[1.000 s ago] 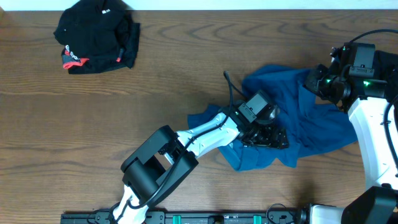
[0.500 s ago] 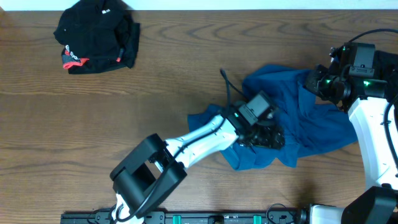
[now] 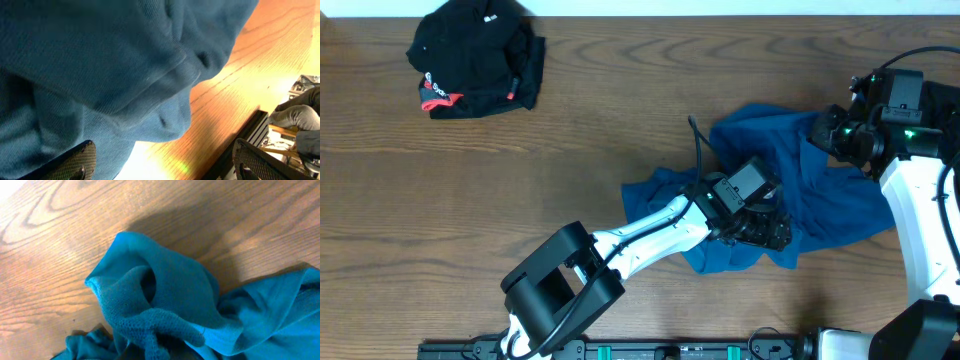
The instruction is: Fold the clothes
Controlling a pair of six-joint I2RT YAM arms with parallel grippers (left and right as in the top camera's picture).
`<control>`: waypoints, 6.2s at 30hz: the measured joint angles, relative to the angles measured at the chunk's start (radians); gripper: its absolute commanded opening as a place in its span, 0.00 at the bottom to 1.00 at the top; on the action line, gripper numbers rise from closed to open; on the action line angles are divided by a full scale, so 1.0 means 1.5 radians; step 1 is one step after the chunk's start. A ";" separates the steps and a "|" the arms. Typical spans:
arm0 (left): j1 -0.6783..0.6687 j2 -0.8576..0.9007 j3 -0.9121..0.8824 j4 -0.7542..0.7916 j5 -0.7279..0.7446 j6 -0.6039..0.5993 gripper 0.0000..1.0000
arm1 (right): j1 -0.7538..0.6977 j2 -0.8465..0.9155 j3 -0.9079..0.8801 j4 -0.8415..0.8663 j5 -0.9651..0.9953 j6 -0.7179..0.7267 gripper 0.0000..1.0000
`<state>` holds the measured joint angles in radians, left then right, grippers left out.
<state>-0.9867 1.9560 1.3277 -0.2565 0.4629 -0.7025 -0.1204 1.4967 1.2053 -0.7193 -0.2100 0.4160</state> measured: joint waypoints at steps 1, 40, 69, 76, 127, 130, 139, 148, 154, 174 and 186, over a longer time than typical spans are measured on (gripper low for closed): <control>0.000 0.000 0.000 0.003 -0.001 0.000 0.88 | 0.000 0.000 0.000 -0.001 0.000 0.000 0.03; 0.013 0.075 0.000 0.110 -0.014 -0.076 0.88 | -0.007 0.000 0.000 -0.001 0.000 0.000 0.01; 0.044 0.079 0.000 0.081 0.001 -0.070 0.06 | -0.007 0.000 0.003 -0.017 0.003 0.000 0.01; 0.045 0.023 0.000 0.036 -0.009 -0.020 0.06 | -0.007 -0.022 0.003 -0.036 0.052 -0.001 0.01; 0.046 -0.718 0.223 -0.501 -0.553 0.215 0.06 | -0.007 -0.311 0.381 -0.325 0.209 -0.023 0.01; 0.046 -0.694 0.319 -0.561 -0.553 0.215 0.06 | -0.007 -0.311 0.431 -0.341 0.210 -0.025 0.01; 0.046 -0.582 0.579 -0.656 -0.564 0.215 0.06 | -0.007 -0.316 0.514 -0.359 0.217 -0.025 0.01; 0.046 -0.474 0.647 -0.669 -0.724 0.208 0.06 | -0.007 -0.248 0.518 -0.351 0.243 -0.016 0.01; 0.053 -0.396 0.647 -0.669 -0.867 0.207 0.06 | -0.007 -0.120 0.518 -0.326 0.243 -0.001 0.01; 0.439 0.001 0.648 -0.476 -0.610 0.243 0.06 | -0.007 0.186 0.517 -0.189 0.225 0.019 0.01; 0.477 0.240 0.648 -0.284 -0.531 0.301 0.11 | 0.010 0.391 0.517 -0.031 0.226 0.019 0.05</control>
<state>-0.2707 2.3165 2.2997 -0.6827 -0.3336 -0.2512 -0.1055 2.0838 1.9812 -0.7658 0.1291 0.4442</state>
